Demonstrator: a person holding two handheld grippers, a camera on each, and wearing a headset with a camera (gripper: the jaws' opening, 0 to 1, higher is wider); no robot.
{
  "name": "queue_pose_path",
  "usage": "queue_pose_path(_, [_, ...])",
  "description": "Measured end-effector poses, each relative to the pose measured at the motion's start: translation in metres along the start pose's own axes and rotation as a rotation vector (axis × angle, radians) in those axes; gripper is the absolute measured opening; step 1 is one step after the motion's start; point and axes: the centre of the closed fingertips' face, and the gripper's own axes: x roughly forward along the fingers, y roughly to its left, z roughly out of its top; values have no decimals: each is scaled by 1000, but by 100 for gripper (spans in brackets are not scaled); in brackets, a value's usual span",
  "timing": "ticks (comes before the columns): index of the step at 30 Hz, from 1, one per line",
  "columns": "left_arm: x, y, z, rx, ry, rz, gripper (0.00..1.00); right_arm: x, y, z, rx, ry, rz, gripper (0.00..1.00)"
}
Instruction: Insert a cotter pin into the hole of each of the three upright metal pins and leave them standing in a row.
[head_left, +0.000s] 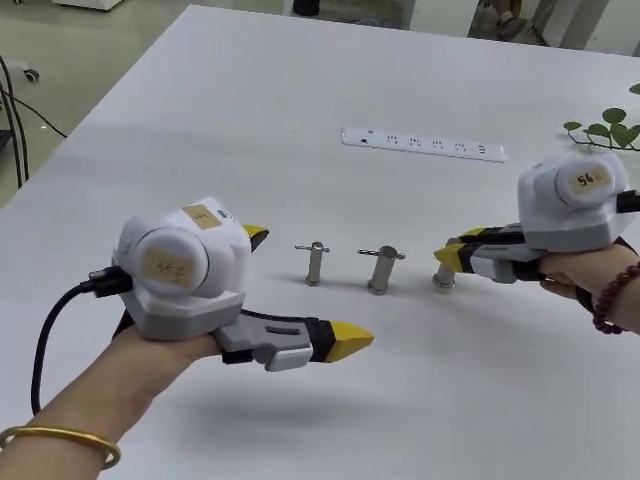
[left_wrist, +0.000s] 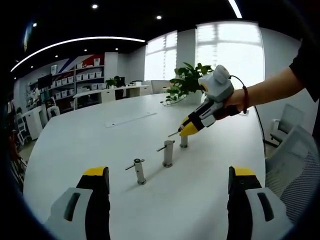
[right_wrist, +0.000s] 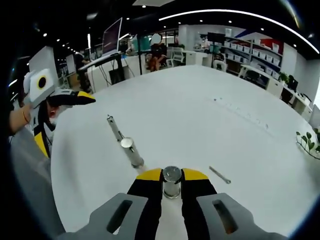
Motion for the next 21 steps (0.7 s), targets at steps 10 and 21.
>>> queue_pose_path(10, [1, -5, -2, 1, 10, -8, 99, -10, 27, -5, -35, -9, 34, 8])
queue_pose_path(21, [0, -2, 0, 12, 0, 0, 99, -7, 62, 0, -99, -22, 108, 8])
